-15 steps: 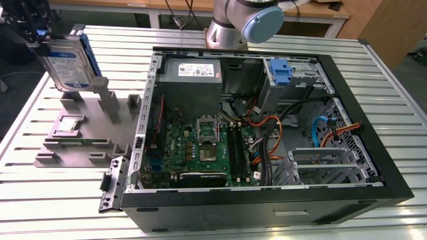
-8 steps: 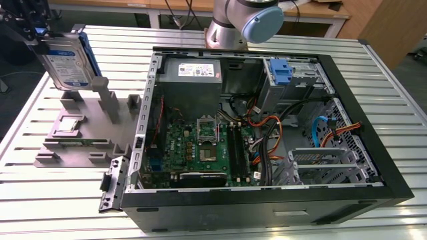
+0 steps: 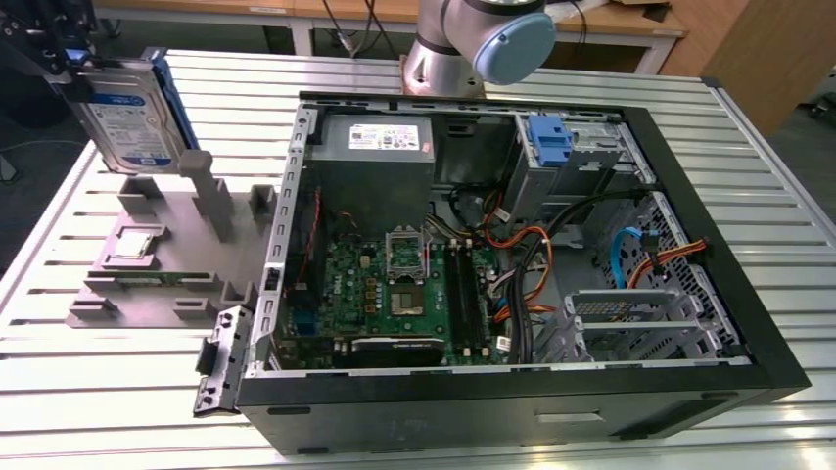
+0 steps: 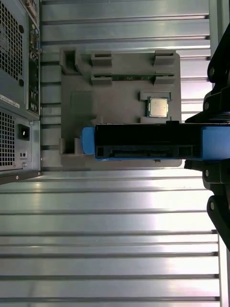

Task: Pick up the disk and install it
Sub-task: 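Pick up the disk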

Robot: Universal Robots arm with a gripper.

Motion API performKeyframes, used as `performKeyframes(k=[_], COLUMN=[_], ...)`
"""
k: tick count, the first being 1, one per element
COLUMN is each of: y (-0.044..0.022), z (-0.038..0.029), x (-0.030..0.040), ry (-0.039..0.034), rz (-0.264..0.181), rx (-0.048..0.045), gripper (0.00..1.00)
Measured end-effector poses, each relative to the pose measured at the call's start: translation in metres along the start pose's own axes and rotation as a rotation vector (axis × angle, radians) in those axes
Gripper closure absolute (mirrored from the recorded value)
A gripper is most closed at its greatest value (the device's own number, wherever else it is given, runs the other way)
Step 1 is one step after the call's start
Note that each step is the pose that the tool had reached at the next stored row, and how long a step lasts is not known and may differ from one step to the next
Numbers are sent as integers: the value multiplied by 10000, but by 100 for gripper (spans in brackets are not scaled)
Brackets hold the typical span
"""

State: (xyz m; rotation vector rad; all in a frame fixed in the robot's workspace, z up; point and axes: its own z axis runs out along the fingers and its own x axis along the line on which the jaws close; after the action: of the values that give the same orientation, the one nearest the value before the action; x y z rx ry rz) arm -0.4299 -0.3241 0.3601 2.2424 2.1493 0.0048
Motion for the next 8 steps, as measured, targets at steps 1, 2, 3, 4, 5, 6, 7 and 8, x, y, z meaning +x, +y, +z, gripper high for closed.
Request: performKeyframes(k=[1,2,3,4,5,6,7,8], y=[0,0,0,1,1,1,1,1], z=[-8,-14,-20,-27,-34,-41,-45,-50], x=[0,0,-1,-1,-1,-1,-1,-1], ry=[0,1,1,1,0,0,1,1], rz=[0,0,0,0,0,0,0,0], rx=[0,-1,-1,-1,0,0,-1,-2], gripper=[63,63,63,63,63,63,63,63])
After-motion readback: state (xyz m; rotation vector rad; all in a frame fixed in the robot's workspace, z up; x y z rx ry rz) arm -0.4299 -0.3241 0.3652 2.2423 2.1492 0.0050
